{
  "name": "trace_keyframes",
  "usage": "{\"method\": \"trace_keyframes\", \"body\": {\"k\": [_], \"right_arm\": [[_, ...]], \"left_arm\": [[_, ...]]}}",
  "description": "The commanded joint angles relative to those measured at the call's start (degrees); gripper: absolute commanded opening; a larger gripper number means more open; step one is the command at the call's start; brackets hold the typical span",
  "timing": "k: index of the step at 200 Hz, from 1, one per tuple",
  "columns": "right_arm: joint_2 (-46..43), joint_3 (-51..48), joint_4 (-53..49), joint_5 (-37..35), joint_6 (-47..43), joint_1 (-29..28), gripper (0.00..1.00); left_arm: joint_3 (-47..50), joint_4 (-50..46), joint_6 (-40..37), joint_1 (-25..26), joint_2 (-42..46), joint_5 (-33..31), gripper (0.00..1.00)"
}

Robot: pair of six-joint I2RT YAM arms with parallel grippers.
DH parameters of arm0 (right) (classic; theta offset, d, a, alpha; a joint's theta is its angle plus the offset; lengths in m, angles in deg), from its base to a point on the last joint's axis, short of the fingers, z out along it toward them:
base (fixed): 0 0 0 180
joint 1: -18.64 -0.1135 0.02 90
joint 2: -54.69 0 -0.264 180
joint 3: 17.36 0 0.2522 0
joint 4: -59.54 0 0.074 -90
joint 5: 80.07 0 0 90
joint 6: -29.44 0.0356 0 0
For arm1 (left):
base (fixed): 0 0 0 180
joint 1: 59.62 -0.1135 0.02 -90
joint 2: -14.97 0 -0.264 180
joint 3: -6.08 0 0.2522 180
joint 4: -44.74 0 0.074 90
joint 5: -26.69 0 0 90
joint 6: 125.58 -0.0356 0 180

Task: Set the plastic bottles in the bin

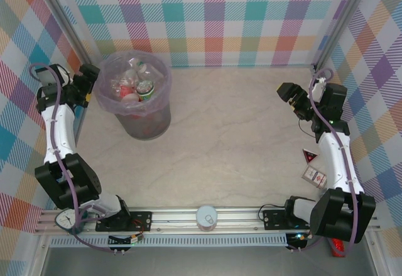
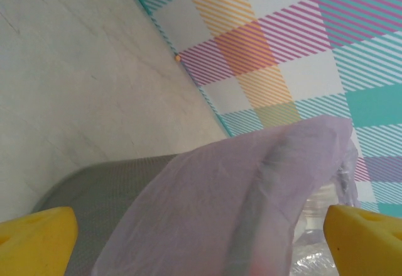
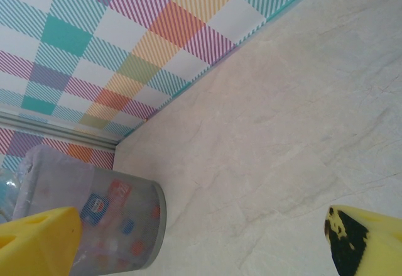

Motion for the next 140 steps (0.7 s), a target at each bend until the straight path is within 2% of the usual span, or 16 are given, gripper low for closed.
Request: {"method": "trace_keyframes", "body": {"k": [1, 52, 78, 140], "right_arm": [[0.4, 2.0, 0.1, 0.8, -0.9, -0.6, 0.99], [0.5, 2.2, -0.2, 0.5, -1.1, -1.1, 0.99], [0.7, 2.4, 0.0, 0.3, -1.1, -1.6, 0.99], [0.9, 2.7, -0.6, 0.1, -1.4, -2.2, 0.99]], "left_arm": [[1.2, 5.4, 2.3, 1.9, 0.7, 3.7, 0.99], [2.4, 5.9, 0.7, 7.2, -0.8, 4.2, 0.97], [1.6, 3.7, -1.9, 13.8, -2.2, 2.8, 0.96], [1.6, 6.7, -1.3, 27.4, -5.8, -0.9, 0.96]]}}
